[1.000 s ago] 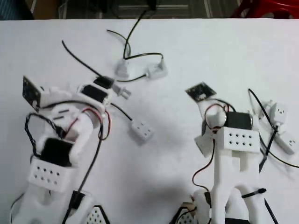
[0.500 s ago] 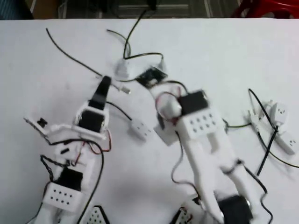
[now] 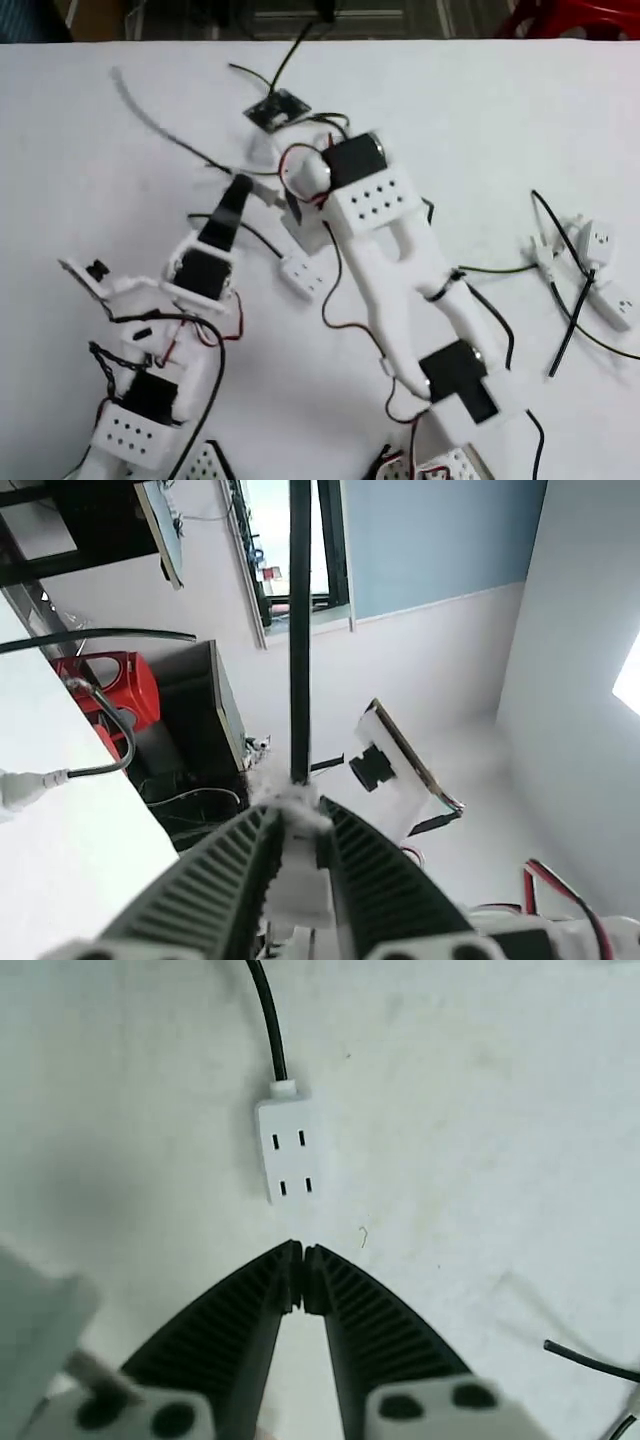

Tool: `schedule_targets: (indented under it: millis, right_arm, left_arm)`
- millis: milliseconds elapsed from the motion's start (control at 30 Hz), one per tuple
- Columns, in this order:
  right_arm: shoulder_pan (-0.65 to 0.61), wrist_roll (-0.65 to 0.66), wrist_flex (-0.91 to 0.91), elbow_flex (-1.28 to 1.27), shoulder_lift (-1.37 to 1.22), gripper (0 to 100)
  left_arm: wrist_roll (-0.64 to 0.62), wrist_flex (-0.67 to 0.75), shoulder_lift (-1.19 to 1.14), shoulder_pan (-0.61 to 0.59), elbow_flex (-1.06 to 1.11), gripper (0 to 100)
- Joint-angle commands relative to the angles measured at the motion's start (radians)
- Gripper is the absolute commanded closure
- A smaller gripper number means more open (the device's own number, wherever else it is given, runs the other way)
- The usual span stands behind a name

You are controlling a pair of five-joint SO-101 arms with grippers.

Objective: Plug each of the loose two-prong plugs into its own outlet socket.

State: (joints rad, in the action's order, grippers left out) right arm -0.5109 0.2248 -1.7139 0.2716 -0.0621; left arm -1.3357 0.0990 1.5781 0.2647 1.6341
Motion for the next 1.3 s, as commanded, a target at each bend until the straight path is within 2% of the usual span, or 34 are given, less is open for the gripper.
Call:
schedule_targets:
  millis: [0, 233, 767, 967, 1100, 1267]
  right_arm:
    - [0.022, -0.012, -0.005, 0.129, -0.018, 98.0]
    - [0.071, -0.012, -0.005, 0.273, -0.117, 98.0]
    - [0.007, -0.012, 0.002, 0.328, -0.154, 98.0]
    - [-0.008, -0.012, -0.004, 0.448, -0.191, 98.0]
    - [0.001, -0.012, -0.004, 0.471, -0.24, 98.0]
    - [0.042, -0.012, -0.005, 0.471, -0.246, 98.0]
  left_arm:
    - [-0.003, 0.005, 0.015, 0.016, 0.017, 97]
    - [-0.002, -0.002, 0.015, 0.074, 0.028, 97]
    - [-0.002, -0.002, 0.015, 0.107, 0.041, 97]
    - [-0.002, -0.008, 0.015, 0.154, 0.043, 97]
    - [0.068, -0.034, 0.015, 0.183, 0.041, 97]
    - [0.069, -0.032, 0.015, 0.174, 0.038, 97]
